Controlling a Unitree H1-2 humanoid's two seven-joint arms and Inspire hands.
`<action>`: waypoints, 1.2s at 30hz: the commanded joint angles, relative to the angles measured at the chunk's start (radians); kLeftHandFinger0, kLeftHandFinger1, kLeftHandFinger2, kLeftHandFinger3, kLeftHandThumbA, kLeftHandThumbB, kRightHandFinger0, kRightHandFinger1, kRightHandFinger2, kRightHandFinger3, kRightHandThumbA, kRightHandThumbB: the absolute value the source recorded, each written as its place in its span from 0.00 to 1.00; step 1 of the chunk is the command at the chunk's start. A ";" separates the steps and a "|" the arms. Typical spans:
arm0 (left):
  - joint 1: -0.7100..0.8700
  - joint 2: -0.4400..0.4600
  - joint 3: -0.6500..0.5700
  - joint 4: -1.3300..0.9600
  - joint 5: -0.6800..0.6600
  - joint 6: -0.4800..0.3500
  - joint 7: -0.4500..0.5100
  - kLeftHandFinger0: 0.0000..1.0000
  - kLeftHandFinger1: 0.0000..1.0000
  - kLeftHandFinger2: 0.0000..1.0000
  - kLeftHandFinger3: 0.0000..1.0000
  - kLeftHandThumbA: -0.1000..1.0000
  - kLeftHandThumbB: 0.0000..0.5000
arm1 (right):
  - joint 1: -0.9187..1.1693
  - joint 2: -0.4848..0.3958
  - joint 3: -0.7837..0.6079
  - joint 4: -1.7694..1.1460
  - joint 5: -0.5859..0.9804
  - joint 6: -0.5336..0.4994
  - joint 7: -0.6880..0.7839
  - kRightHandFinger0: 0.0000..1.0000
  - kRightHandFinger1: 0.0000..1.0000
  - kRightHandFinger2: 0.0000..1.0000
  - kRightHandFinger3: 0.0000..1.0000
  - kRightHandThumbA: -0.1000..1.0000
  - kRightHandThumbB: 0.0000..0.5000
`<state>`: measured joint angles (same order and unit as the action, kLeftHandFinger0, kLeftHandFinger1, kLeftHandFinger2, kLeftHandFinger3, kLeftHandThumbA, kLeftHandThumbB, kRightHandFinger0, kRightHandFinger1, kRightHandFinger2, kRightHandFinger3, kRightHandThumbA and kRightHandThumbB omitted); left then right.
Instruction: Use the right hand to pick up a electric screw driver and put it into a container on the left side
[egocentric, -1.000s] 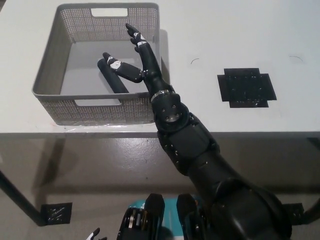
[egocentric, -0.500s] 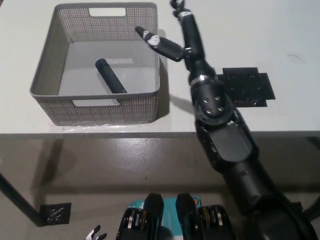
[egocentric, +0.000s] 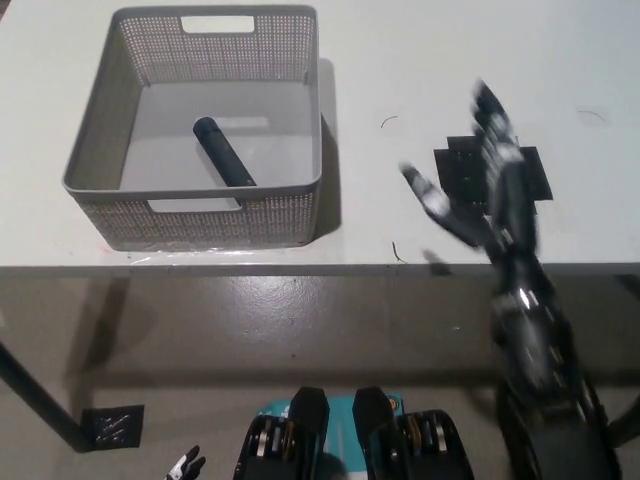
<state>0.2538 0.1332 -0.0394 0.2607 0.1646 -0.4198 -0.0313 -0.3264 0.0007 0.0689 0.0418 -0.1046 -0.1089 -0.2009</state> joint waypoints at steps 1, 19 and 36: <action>-0.005 0.023 0.027 -0.027 -0.054 -0.025 -0.001 1.00 1.00 1.00 1.00 1.00 0.26 | 0.426 -0.069 -0.055 -0.364 0.084 -0.165 0.046 1.00 1.00 1.00 1.00 0.97 0.56; -0.017 0.024 0.071 -0.013 -0.118 -0.018 -0.015 1.00 1.00 1.00 1.00 1.00 0.35 | 0.557 -0.067 -0.140 0.315 0.171 -0.361 0.100 1.00 1.00 1.00 1.00 0.86 0.53; -0.078 0.009 0.068 0.009 -0.078 -0.027 0.013 1.00 1.00 1.00 1.00 1.00 0.31 | 0.498 -0.070 -0.146 0.400 0.178 -0.361 0.184 1.00 1.00 1.00 1.00 0.88 0.72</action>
